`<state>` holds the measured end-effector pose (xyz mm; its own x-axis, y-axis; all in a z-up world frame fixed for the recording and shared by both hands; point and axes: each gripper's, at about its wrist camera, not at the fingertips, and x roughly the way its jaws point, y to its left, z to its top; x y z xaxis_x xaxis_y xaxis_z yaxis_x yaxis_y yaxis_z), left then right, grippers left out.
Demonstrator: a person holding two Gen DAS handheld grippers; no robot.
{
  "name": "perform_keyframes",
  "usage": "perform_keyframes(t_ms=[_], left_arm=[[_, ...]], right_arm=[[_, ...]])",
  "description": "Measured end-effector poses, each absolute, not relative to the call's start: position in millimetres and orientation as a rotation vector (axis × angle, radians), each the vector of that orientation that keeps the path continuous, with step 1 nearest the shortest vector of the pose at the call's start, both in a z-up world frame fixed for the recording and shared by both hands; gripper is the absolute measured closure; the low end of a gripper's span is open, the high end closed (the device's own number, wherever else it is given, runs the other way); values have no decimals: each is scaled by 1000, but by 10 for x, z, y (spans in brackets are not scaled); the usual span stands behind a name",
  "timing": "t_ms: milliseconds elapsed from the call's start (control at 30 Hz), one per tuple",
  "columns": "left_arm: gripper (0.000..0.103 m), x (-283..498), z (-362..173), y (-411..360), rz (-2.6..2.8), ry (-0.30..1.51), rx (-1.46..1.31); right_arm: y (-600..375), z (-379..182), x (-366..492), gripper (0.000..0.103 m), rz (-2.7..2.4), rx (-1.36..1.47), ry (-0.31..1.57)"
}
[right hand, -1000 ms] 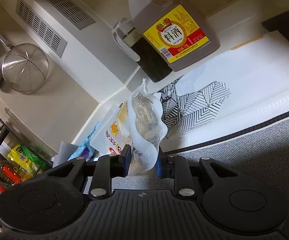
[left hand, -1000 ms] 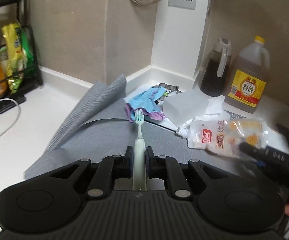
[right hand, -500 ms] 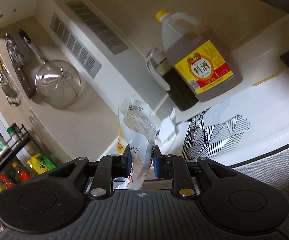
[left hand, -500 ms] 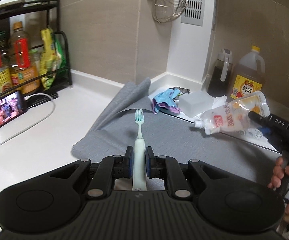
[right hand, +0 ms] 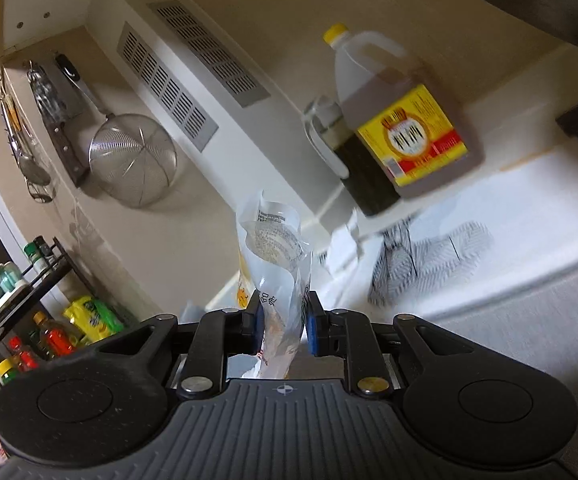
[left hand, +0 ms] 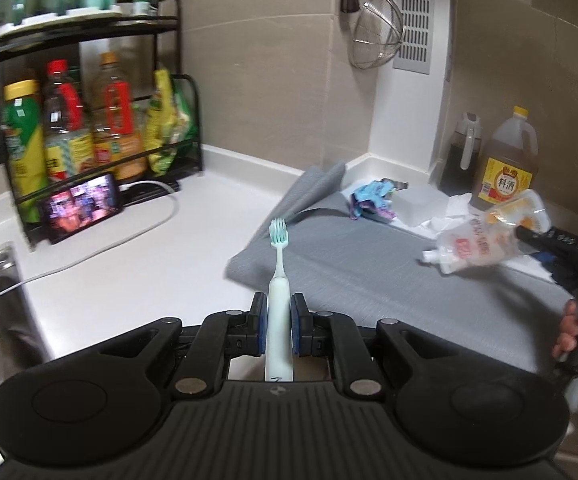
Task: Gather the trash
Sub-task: 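Lift the drink pouch and toothbrush off the mat with both tools, then carry the toothbrush and drink pouch down over the blue bin with both tools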
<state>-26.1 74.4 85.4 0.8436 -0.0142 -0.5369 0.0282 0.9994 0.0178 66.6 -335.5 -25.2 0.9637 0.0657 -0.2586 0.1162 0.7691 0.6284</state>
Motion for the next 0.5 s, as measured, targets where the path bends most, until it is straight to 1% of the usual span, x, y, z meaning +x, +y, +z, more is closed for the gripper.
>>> perform_keyframes(t_ms=[300, 500], left_arm=[[90, -911, 741, 997, 7, 569, 29], [90, -1304, 647, 1030, -7, 561, 52]], right_arm=[[-3038, 225, -97, 81, 24, 582, 242], [-2748, 413, -581, 81, 92, 507, 261]])
